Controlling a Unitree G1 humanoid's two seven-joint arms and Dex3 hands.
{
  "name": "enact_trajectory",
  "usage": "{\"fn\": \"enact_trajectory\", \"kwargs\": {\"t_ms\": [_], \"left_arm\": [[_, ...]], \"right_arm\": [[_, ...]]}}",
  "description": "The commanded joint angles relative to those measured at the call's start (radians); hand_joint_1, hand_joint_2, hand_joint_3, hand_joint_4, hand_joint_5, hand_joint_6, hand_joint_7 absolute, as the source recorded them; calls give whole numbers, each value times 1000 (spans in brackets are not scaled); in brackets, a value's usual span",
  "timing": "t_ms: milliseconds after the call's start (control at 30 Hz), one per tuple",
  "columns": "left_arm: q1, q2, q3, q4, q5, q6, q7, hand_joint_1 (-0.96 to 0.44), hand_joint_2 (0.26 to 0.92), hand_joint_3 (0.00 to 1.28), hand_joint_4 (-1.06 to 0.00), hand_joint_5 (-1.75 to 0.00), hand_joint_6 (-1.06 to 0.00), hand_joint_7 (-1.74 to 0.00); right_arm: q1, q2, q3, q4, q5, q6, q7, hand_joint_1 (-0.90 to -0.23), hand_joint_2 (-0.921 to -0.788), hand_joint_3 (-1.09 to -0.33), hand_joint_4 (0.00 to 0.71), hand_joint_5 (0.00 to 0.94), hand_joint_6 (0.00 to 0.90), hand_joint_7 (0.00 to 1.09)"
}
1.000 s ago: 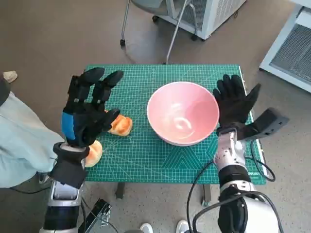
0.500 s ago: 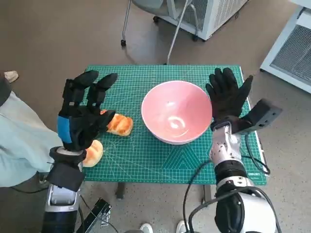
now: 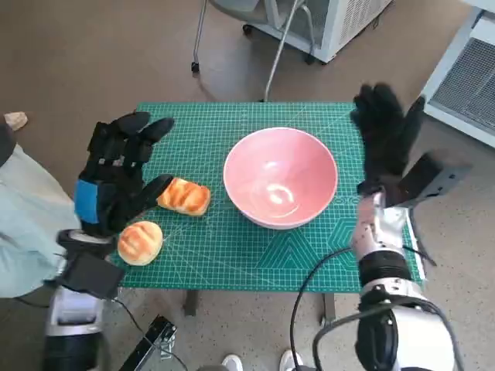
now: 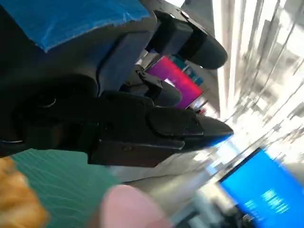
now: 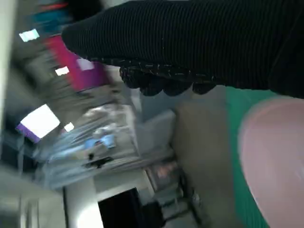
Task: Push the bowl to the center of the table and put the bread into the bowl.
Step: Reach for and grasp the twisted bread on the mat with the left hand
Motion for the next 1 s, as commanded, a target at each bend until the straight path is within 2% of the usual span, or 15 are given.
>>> {"fn": "enact_trajectory", "kwargs": {"t_ms": [33, 100, 200, 300, 600, 800, 1000], "left_arm": [[-52, 99, -13, 19, 37, 38, -71, -135, 916, 56, -225, -364, -186, -689], [-71, 133, -25, 24, 55, 58, -102, -131, 914, 39, -240, -296, -199, -640], [-103, 181, -51, 23, 80, 92, -160, -123, 901, 14, -266, -167, -228, -545], [-134, 220, -82, 28, 107, 115, -210, -87, 879, 4, -276, -81, -266, -443], [-221, 307, -181, 70, 169, 144, -366, 39, 839, 1, -219, -3, -309, -190], [-286, 337, -260, 131, 228, 131, -446, 96, 840, 2, -171, 0, -299, -95], [-335, 346, -345, 176, 341, 129, -471, 121, 835, 1, -154, 0, -291, -48]], "right_arm": [[74, -17, 57, -71, -10, -111, 140, -528, -921, -816, 347, 42, 66, 706], [95, -22, 75, -114, 8, -149, 214, -537, -921, -807, 351, 41, 57, 743], [135, -20, 105, -194, 30, -197, 288, -546, -921, -800, 359, 42, 54, 780], [170, -14, 127, -262, 48, -220, 332, -558, -921, -793, 364, 43, 57, 798], [247, -5, 170, -382, 44, -228, 315, -583, -921, -773, 371, 46, 48, 822], [272, -5, 187, -415, 50, -206, 314, -604, -921, -764, 372, 46, 40, 834], [282, -10, 193, -427, 50, -186, 309, -602, -921, -760, 374, 45, 36, 846]]}}
